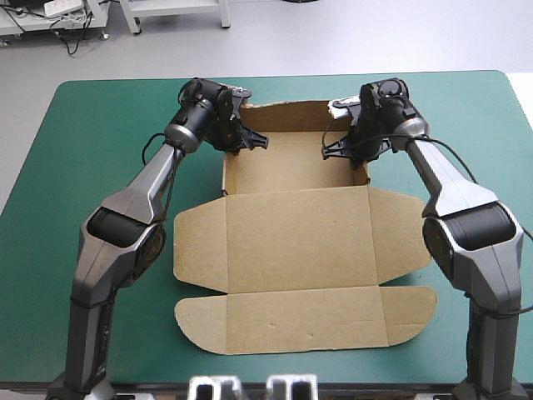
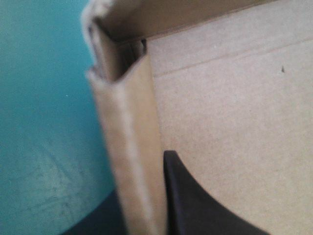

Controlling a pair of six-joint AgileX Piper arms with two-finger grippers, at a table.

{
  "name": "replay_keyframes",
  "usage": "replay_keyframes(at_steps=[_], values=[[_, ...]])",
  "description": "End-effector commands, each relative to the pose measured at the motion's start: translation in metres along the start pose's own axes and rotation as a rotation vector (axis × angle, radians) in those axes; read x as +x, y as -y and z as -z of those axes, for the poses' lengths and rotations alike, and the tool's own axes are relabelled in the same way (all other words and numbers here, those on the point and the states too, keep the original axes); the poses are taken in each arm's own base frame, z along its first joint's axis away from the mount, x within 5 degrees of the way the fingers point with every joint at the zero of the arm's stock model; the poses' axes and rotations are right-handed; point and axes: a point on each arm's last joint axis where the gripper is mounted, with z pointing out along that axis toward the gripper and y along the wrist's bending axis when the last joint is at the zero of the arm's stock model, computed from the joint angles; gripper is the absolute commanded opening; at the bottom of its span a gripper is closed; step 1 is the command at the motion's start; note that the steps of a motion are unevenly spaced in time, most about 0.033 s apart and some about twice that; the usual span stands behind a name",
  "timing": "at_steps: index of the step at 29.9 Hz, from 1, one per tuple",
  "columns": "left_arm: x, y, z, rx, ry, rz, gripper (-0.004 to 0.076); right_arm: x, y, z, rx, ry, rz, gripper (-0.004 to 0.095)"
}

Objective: Fold the box

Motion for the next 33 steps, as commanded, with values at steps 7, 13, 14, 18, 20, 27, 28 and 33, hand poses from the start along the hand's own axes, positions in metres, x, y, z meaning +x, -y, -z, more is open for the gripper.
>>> replay_keyframes(at_steps=[7,13,14,18,20,27,28,33], values=[[0.002,0.029,0.043,0.196,0.035,-0.053,0.0509,-0.001,-0.024,0.035,-0.168,0.071,0.06,0.0399],[0.0,0.011,0.064,0.164,0.084,-0.054,0.0587,0.001,-0.021,0.052,-0.138,0.107,0.074,0.0791],[-0.001,0.008,0.069,0.154,0.094,-0.053,0.0587,0.001,-0.021,0.055,-0.13,0.115,0.076,0.0792],[0.001,-0.004,0.099,0.105,0.162,-0.082,0.0587,0.003,-0.013,0.072,-0.12,0.152,0.066,0.0787],[0.002,-0.006,0.117,0.109,0.198,-0.078,0.0587,0.005,-0.01,0.082,-0.128,0.172,0.055,0.0787],[0.009,-0.007,0.154,0.109,0.272,-0.082,0.0587,0.011,-0.012,0.112,-0.2,0.238,0.05,0.0787],[0.009,-0.007,0.155,0.112,0.274,-0.081,0.0587,0.012,-0.013,0.115,-0.217,0.243,0.049,0.0787],[0.014,-0.008,0.172,0.117,0.308,-0.082,0.057,0.017,-0.015,0.133,-0.223,0.287,0.09,0.0785]])
